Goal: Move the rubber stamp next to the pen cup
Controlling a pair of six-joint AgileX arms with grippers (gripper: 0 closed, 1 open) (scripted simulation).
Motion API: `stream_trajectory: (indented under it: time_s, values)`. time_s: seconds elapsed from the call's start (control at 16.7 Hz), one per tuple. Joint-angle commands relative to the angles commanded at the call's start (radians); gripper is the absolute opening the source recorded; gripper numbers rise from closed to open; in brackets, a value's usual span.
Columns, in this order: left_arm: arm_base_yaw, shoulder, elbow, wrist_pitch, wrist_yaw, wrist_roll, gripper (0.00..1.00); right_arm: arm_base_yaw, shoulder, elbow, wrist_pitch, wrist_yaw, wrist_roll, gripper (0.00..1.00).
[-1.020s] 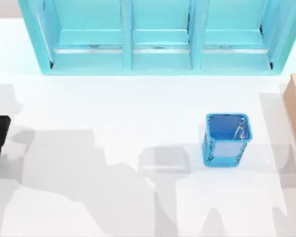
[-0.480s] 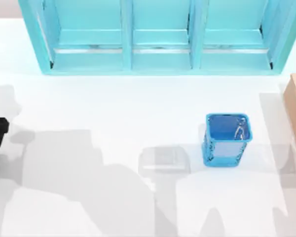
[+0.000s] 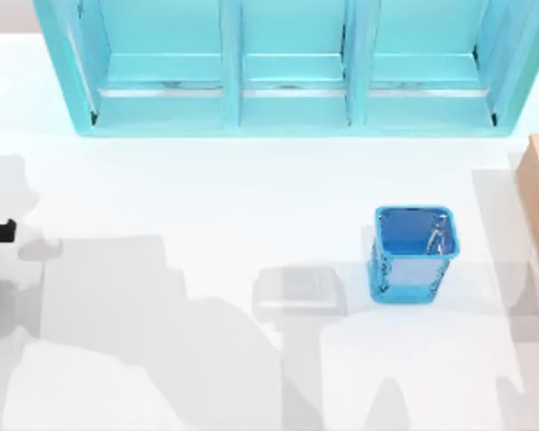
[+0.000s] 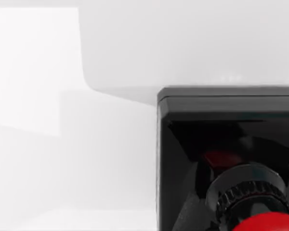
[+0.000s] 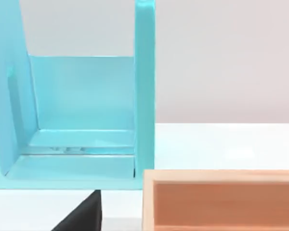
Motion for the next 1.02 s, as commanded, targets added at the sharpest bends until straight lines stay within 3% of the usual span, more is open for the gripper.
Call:
stream_trajectory:
  time_s: [0.12, 0.66, 1.02]
  values:
    - [0.000, 0.000, 0.000, 0.000, 0.000, 0.000, 0.00, 0.000, 0.000, 0.000, 0.000, 0.000, 0.000, 1.00]
    - [-0.004, -0.001, 0.003, -0.003, 0.000, -0.002, 0.00, 0.000, 0.000, 0.000, 0.000, 0.000, 0.000, 1.00]
    - [-0.179, -0.012, 0.208, -0.227, 0.000, -0.180, 0.00, 0.000, 0.000, 0.000, 0.000, 0.000, 0.000, 1.00]
